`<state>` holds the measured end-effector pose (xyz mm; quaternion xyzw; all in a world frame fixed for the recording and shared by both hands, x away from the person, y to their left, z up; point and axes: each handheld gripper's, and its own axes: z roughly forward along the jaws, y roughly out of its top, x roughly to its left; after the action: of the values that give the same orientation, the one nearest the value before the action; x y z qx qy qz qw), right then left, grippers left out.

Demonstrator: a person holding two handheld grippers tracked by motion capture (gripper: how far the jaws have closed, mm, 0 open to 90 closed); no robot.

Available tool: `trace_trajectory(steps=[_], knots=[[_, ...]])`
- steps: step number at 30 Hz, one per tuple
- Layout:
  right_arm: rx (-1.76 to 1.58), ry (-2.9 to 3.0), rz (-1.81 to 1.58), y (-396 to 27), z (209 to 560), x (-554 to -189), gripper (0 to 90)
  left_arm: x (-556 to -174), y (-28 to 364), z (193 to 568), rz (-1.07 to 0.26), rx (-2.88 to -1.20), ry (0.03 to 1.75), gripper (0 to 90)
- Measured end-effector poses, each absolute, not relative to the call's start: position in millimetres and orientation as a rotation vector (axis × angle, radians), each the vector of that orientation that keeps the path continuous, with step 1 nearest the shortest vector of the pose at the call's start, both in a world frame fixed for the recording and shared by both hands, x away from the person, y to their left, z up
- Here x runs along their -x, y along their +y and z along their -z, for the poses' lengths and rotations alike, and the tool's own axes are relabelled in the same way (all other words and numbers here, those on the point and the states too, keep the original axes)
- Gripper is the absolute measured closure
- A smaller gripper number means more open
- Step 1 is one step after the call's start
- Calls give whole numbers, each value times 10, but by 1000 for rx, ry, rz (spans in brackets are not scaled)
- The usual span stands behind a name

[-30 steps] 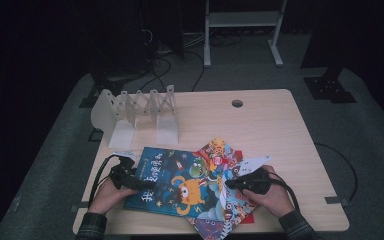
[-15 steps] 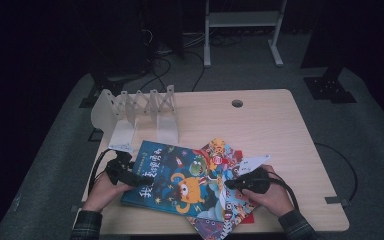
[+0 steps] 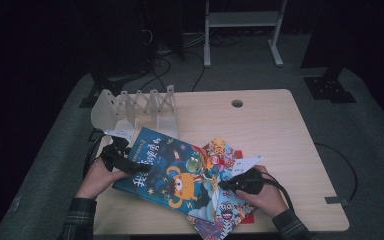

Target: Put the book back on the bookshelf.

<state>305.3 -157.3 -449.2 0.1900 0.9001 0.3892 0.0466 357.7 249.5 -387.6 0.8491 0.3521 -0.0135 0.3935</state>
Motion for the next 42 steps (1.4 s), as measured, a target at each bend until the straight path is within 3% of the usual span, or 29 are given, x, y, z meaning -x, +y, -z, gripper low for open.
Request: trace_trajectory(steps=[21,32,42], knots=[[-554,2763,-1230,-1355,4509,-3063,897,-3646,2416,3291,-40,-2271,809,5],[-530,2772,-1243,-1253,4514,-3029,897,-3702,2290,2930,-74,-2321,747,101],[-486,2798,-1250,-1150,4510,-2978,898,-3761,2176,2665,-108,-2372,706,261]])
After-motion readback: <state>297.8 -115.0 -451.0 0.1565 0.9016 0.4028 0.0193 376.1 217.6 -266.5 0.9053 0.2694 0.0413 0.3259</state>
